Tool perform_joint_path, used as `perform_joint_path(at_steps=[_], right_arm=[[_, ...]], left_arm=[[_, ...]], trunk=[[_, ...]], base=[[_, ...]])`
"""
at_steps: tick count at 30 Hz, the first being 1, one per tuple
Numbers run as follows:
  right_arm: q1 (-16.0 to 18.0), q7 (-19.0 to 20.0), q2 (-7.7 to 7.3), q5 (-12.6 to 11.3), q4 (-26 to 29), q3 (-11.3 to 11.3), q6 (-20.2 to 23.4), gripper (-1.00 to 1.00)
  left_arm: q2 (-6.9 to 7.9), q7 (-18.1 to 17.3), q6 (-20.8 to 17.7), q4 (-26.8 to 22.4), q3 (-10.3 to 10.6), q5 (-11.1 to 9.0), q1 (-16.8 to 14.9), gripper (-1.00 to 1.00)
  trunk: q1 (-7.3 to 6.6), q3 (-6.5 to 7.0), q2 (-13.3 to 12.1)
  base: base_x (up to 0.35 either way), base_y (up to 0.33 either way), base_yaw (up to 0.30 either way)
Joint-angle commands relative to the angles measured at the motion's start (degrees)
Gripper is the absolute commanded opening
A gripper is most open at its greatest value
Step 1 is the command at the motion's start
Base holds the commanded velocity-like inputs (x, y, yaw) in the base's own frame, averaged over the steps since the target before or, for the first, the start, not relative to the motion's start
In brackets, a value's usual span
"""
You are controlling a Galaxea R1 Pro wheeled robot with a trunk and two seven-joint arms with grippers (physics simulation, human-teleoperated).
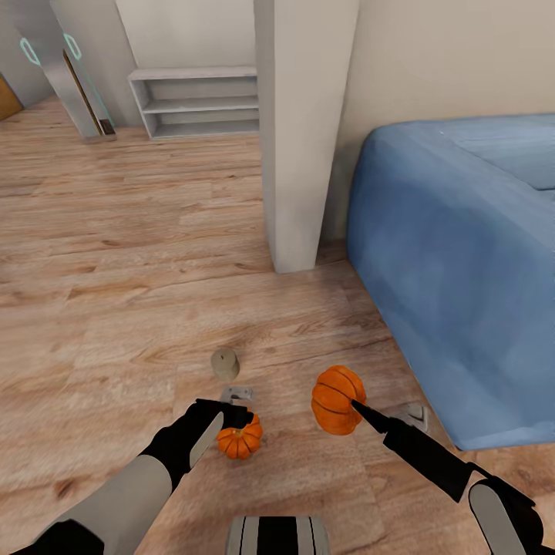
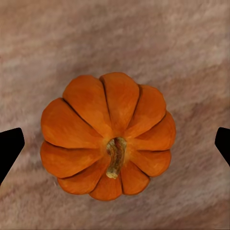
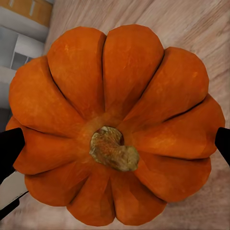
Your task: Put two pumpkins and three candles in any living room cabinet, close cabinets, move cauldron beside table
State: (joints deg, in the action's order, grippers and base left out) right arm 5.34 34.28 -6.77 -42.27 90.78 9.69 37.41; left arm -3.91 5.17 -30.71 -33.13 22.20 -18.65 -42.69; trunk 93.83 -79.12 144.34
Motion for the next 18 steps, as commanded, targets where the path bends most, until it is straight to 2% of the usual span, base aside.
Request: perform_joint_path(at_steps=[1,3,8,18], right_arm=[[0.0,0.1,-0.01,-0.6,0.0,0.1,0.5,-1.0],[0.0,0.0,-0.17,-2.4,0.0,0.1,0.5,-1.0],[0.0,0.0,-0.42,-4.5,-0.1,0.1,0.5,-1.0],[0.0,0.0,-0.49,-5.3,-0.1,0.2,0.6,-1.0]], left_arm=[[0.04,0.5,-0.1,-0.1,0.3,-0.6,0.0,1.0],[0.04,0.5,0.1,0.0,0.3,-0.6,0.0,1.0],[0.04,0.5,0.3,0.0,0.3,-0.6,0.0,1.0],[0.04,0.5,0.4,-0.1,0.4,-0.6,0.0,1.0]], trunk=[[-0.01,-0.04,0.0],[-0.01,-0.04,0.0],[-0.01,-0.04,0.0],[0.14,-1.37,0.1]], base=[[0.0,0.0,0.0],[0.0,0.0,0.0],[0.0,0.0,0.0],[0.0,0.0,0.0]])
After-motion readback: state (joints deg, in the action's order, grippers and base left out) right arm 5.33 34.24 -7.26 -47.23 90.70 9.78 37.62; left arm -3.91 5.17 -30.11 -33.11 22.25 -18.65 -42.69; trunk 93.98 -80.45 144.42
